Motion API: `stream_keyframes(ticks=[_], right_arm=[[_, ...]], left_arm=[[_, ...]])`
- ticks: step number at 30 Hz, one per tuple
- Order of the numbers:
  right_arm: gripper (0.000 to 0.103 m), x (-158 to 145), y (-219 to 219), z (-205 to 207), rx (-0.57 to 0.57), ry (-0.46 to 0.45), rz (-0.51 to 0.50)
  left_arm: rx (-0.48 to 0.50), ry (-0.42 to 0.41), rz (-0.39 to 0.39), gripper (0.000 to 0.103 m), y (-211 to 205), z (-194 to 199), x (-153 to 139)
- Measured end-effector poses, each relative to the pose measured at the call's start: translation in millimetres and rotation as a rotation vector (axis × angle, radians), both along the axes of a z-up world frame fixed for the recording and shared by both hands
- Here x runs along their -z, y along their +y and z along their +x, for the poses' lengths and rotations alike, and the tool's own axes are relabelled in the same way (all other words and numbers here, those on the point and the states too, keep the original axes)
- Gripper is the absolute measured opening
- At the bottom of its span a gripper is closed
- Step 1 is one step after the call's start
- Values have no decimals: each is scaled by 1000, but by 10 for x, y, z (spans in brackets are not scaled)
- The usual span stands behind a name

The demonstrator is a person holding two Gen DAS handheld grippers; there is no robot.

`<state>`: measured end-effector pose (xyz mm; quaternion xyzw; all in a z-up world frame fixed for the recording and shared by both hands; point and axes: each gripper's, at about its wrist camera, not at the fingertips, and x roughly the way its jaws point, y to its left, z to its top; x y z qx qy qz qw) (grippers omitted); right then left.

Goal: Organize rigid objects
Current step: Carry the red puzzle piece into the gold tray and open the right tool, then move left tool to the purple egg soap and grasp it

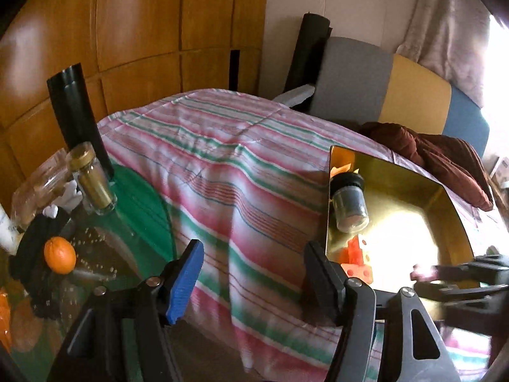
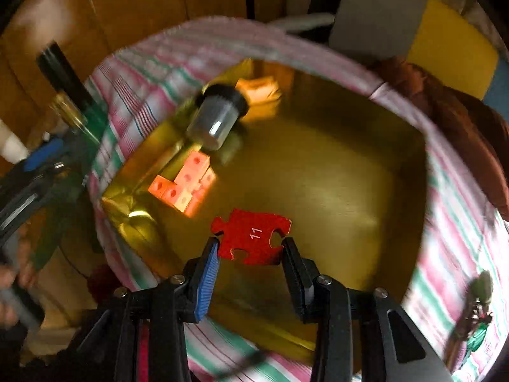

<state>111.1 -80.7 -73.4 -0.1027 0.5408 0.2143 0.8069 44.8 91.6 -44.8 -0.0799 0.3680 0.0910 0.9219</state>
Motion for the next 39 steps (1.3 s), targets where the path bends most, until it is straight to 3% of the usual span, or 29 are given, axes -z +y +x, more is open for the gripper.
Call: stream_keyframes(ticks=[2,5,6,9,14,33,39], right_arm=[[40,105,140,18,-6,40,10],[41,155,285,13,-7,96,123],[41,147,293,12,-16,138,207],[46,71,247,-33,-28,129,286],[47,-8,-42,-142,18,83,304],[47,-490,-1251,-516,247,-335,111],[47,-608,-1830,-553,363,-399,71]], left_arm=[[-1,4,-4,66,17,-14,19],[-7,8,-5,67,51,-33,46],[-10,9,-8,67,63,-39,51],[-15,10,-9,68,80,-54,65],[-5,4,12,68,27,-61,45],[222,-43,85,76,-764,-114,-221],[310,-49,106,76,-1089,-102,-285]])
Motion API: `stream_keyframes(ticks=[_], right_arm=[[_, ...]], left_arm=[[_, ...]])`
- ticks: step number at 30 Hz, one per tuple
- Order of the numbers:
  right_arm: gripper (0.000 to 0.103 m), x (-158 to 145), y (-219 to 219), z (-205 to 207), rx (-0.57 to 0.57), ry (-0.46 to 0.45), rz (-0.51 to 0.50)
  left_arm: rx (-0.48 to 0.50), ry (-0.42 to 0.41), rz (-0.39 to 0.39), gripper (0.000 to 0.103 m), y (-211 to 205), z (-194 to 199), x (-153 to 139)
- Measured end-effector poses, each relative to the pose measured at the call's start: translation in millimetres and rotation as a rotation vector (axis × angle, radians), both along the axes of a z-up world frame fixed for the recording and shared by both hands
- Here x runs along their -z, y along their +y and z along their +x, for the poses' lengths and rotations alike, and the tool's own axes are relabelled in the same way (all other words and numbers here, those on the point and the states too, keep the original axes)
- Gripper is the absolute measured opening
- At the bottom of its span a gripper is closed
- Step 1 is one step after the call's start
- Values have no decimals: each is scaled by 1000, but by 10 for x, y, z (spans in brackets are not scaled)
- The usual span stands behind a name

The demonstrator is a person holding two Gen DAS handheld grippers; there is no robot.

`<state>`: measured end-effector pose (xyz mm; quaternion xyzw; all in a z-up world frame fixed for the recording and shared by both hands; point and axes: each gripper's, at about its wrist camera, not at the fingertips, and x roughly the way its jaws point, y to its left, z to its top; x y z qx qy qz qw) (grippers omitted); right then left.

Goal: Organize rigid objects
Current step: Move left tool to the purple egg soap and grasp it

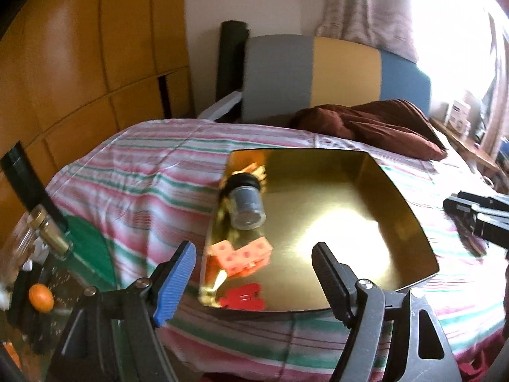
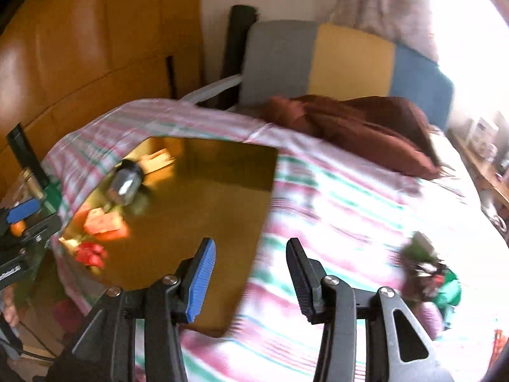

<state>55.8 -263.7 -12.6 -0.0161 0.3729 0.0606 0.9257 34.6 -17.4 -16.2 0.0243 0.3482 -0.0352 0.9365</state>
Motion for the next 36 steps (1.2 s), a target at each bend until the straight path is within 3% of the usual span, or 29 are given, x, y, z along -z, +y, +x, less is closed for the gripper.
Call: stream_keyframes(ticks=[8,13,15,17,19,24,30,36], right_arm=[[47,51,-1117,-38,241,13,-59],[47,258,-2063,-128,496,24,-64],[47,418,-2488,-257,647,29,-13],[47,535,-2795,-335,773,92,65],[47,552,-3099,-471,870,76,230],[47,706,-3445,-616,950,122,450],[47,824,-3460,-607,929,148,539],[47,865,-3405,-539,889,172,575]], left_arm=[[125,8,25,79,-452,18,-37],[213,23,19,79,-762,30,-55],[253,32,14,79,-906,26,-61],[299,36,21,79,-1079,25,-65],[345,39,12,79,-1251,20,-70],[487,77,18,79,-1814,19,-4],[629,226,-38,79,-2504,27,258],[757,274,4,79,-3164,-33,471]])
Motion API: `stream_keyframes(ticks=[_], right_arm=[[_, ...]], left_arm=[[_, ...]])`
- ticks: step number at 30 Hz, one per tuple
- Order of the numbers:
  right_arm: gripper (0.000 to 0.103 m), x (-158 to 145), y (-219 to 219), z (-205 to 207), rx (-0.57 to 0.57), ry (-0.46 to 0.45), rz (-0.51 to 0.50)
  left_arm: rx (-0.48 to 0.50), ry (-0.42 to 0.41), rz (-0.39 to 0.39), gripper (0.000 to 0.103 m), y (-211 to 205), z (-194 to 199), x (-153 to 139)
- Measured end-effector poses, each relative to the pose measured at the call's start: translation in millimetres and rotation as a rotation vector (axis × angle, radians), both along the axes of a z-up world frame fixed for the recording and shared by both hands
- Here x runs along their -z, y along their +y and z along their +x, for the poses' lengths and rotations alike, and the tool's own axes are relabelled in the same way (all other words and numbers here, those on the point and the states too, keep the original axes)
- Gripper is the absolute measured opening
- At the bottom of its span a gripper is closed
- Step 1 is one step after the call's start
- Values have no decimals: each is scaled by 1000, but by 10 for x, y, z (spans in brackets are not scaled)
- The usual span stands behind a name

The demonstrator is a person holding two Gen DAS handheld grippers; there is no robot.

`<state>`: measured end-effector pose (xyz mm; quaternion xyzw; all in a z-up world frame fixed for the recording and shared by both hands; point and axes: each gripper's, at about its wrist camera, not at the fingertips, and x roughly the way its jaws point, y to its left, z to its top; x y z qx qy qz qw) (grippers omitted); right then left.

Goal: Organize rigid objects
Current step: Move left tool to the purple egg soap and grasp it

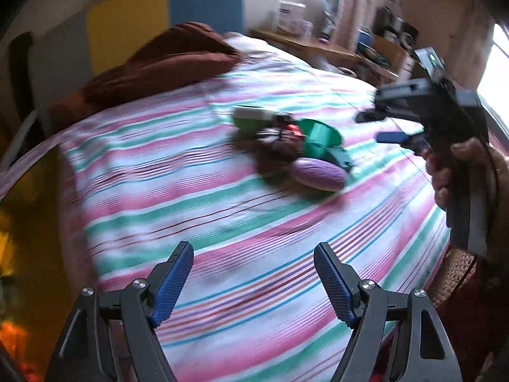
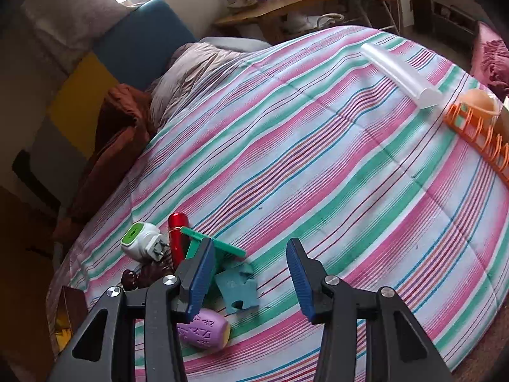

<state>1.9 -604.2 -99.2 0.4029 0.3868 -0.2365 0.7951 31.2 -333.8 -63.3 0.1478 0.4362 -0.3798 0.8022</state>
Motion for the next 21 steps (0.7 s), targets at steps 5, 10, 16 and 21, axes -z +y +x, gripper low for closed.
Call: stream_keyframes(ticks=[5,10,16,21], right_arm=[[47,31,-38,-25,5,-18,49],[47,31,-89,-69,30,-40,71],[48,25,-131,-102,50,-70,104],[48,13,-156,-129,68,-83,108]], left_arm=[[40,73,-17,83,-399,46,115],[-30,146,-42,83,-690,224,242],[-97,179,-53,83,-992,375,317],[-143,197,-38,83,-1251,482,425]])
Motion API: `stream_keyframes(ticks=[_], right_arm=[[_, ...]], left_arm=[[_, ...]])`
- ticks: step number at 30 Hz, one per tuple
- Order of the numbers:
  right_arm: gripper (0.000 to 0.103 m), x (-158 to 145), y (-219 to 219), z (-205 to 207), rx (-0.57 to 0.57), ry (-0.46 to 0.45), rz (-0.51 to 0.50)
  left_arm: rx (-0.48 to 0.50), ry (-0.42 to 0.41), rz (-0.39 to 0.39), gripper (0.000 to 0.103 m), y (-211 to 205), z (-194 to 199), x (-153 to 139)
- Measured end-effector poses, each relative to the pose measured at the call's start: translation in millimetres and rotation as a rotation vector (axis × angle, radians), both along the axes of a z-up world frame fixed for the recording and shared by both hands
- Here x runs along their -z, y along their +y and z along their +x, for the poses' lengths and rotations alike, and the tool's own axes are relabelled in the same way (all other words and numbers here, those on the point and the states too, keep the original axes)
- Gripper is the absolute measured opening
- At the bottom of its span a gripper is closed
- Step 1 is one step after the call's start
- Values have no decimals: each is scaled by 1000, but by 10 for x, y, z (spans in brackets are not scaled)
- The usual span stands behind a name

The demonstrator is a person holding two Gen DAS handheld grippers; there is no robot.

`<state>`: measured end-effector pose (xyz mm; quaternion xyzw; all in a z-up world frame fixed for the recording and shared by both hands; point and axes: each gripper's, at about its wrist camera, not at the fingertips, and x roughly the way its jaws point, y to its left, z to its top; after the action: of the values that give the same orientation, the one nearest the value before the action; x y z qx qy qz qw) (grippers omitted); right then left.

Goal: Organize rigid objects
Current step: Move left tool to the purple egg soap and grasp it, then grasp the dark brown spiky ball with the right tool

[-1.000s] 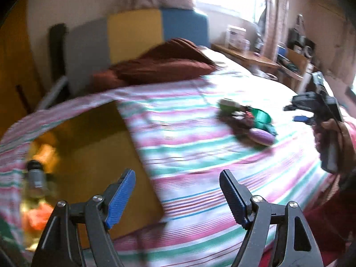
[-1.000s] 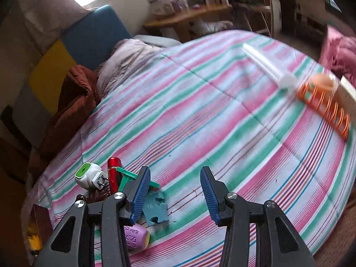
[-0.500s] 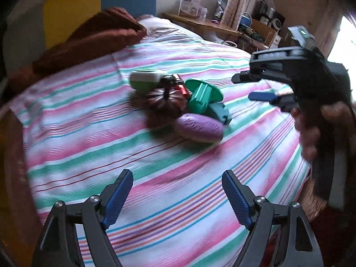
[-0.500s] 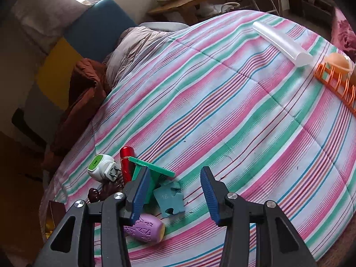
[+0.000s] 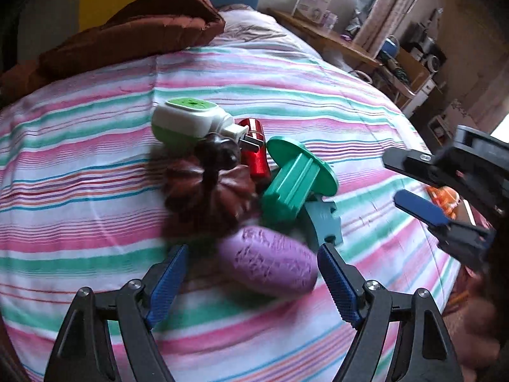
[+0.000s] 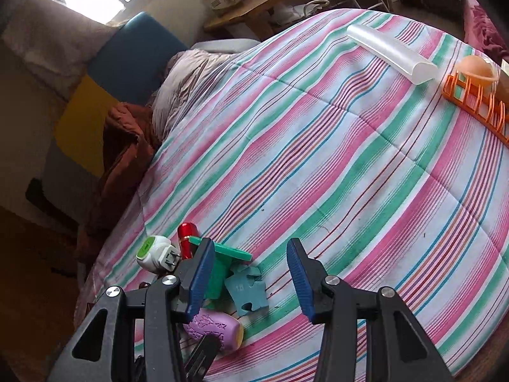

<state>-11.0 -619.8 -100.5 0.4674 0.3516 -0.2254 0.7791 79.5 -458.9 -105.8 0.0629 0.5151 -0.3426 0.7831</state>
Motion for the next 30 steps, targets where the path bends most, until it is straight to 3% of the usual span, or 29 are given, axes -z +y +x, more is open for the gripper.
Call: stream_keyframes(ticks=[3,8,16,22,30], right_arm=[[48,37,-23,2,-2,4,19],[48,77,40,91,-50,41,9],[48,115,111,178,-95,56,-5],[45,117,226,290,-172,22,10],[45,-112,619,462,-340,-53,-118]], left_arm=[[-7,-30,18,80,-111,22,65],[43,-83,0,39,31,-30,30],[107,-83,-29,38,707,-171,26],[94,-83,-47,38,1243,-337,18],[75,-88,-62,40,1337,-360,41]])
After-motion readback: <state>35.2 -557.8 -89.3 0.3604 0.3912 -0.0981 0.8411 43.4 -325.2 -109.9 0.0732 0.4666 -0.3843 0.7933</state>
